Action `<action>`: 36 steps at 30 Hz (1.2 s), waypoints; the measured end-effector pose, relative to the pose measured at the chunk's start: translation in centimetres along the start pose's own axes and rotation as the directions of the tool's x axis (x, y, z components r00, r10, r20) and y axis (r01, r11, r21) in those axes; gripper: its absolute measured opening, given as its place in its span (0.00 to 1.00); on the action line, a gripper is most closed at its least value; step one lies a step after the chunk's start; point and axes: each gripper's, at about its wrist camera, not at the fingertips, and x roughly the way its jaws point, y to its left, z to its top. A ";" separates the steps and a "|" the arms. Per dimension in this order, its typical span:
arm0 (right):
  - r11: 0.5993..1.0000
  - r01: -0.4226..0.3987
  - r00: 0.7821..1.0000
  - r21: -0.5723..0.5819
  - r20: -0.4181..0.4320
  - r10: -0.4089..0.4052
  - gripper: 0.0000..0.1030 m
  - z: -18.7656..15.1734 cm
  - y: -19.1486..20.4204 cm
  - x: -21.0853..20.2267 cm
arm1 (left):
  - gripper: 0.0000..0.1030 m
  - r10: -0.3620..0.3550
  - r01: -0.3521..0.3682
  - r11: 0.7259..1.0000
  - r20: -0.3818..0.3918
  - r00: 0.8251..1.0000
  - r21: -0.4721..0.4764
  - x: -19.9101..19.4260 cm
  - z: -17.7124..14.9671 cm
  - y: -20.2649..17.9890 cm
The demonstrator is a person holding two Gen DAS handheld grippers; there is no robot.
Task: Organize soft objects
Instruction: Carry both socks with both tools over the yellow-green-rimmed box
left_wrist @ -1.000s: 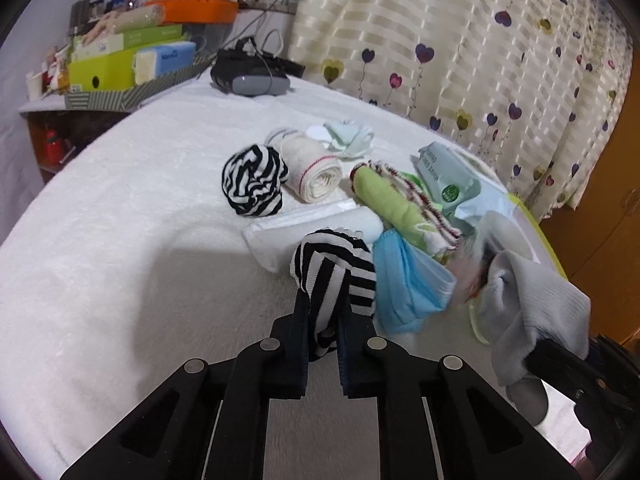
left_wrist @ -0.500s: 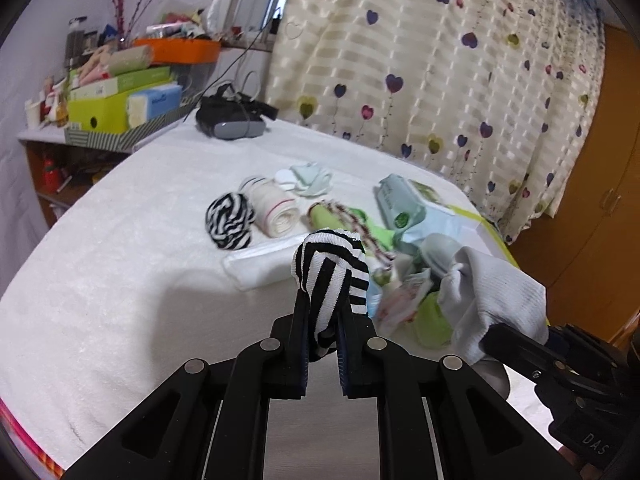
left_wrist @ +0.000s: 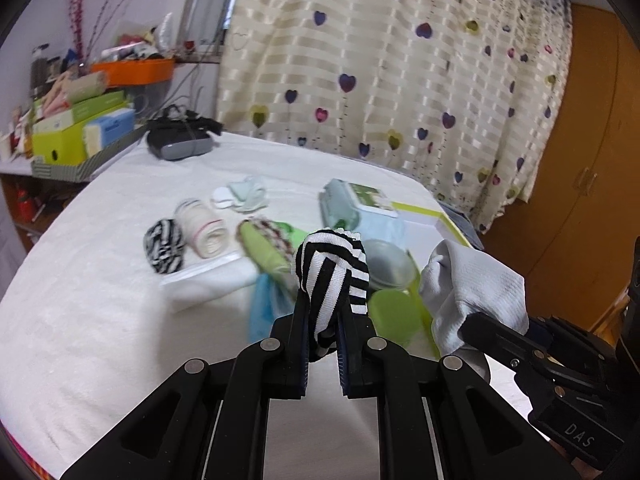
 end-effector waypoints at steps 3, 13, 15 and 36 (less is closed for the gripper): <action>1.000 0.019 1.000 0.019 0.010 -0.019 0.27 0.0 -1.2 -0.5 | 0.10 -0.018 0.018 1.000 -0.001 1.000 0.025 0.4 0.3 -1.6; 0.993 0.086 0.995 0.086 0.035 -0.089 0.27 0.4 -6.0 -2.1 | 0.10 -0.077 0.079 0.991 -0.023 0.997 0.109 2.5 1.2 -7.1; 0.989 0.103 0.994 0.104 0.037 -0.108 0.27 0.4 -7.2 -2.4 | 0.10 -0.091 0.094 0.988 -0.028 0.995 0.122 2.9 1.3 -8.0; 0.959 0.213 0.975 0.190 -0.105 -0.195 0.29 -1.5 -16.2 0.9 | 0.11 -0.179 0.215 0.958 -0.189 0.965 0.189 11.7 0.4 -15.0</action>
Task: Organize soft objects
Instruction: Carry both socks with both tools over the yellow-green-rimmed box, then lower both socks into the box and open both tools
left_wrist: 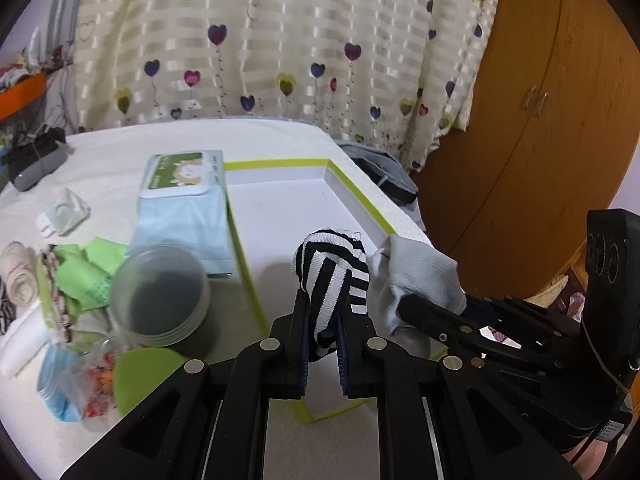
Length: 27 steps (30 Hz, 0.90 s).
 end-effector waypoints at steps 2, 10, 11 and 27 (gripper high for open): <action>1.000 0.007 1.000 -0.014 -0.016 -0.008 0.30 0.0 -0.1 0.4 | 0.11 -0.006 0.006 1.000 -0.008 1.000 0.004 0.6 0.1 -0.1; 0.997 0.057 0.998 -0.054 -0.013 -0.058 0.45 0.0 0.0 0.4 | 0.27 -0.030 0.030 0.999 -0.020 0.999 -0.009 1.7 0.2 0.3; 0.997 0.061 0.998 -0.056 -0.010 -0.061 0.45 0.0 0.0 0.3 | 0.29 -0.030 0.029 1.000 -0.014 0.999 -0.008 1.6 0.2 0.3; 0.993 0.074 0.995 -0.088 0.074 -0.068 0.45 -0.8 3.1 -4.2 | 0.34 0.011 -0.010 1.000 0.079 0.997 -0.005 -4.8 -2.1 1.4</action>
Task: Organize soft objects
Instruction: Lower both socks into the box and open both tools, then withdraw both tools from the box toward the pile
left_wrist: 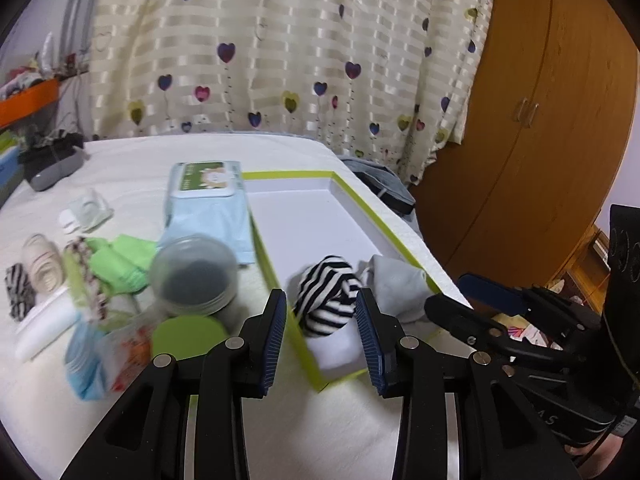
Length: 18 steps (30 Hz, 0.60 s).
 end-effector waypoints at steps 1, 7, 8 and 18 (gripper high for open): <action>1.000 -0.006 1.000 -0.006 0.006 0.006 0.45 0.0 0.4 -0.3 | 0.34 0.009 -0.009 1.000 0.005 1.000 -0.003 -0.5 -0.2 0.2; 0.998 -0.060 0.997 -0.032 0.044 0.062 0.45 0.2 3.1 -1.6 | 0.34 0.051 -0.050 0.998 0.042 0.998 -0.023 -3.3 -1.4 2.0; 0.997 -0.071 0.996 -0.033 0.047 0.073 0.45 0.2 3.5 -1.7 | 0.34 0.062 -0.061 0.998 0.049 0.997 -0.030 -3.8 -1.7 2.4; 0.978 -0.166 0.984 -0.127 0.045 0.173 0.46 -0.2 8.9 -1.9 | 0.34 0.154 -0.144 0.981 0.063 0.986 -0.131 -7.1 -4.0 7.5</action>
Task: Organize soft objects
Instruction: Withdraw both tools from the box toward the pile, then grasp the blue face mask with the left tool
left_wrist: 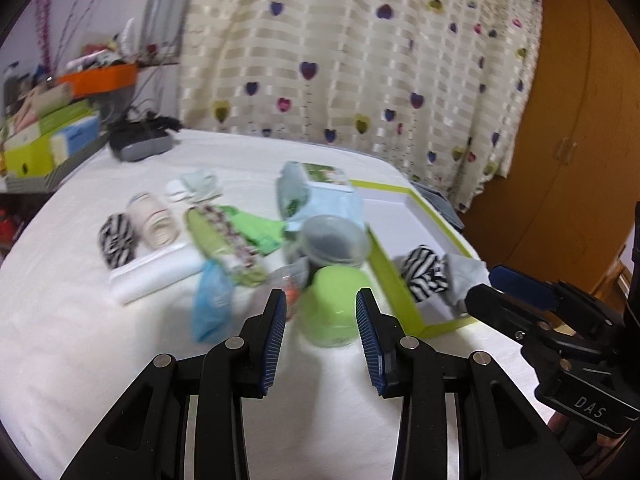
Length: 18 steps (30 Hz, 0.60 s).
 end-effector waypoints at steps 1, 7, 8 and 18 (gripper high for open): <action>1.000 -0.005 1.000 -0.004 -0.002 0.005 0.47 -0.1 0.3 0.1 | 0.34 0.007 -0.007 1.000 -0.002 1.000 -0.012 -0.1 -0.1 0.7; 0.999 -0.037 0.999 -0.027 -0.028 0.036 0.53 -0.2 1.6 1.1 | 0.35 0.039 -0.041 0.997 -0.019 0.999 -0.067 0.4 -0.5 3.4; 0.999 -0.039 0.999 -0.026 -0.029 0.038 0.53 -0.2 1.6 1.1 | 0.36 0.043 -0.044 0.996 -0.025 0.999 -0.077 0.6 -0.4 3.7; 0.998 -0.062 0.996 -0.011 -0.058 0.061 0.53 0.1 1.1 2.1 | 0.41 0.066 -0.072 0.990 -0.058 0.996 -0.125 3.1 0.3 6.5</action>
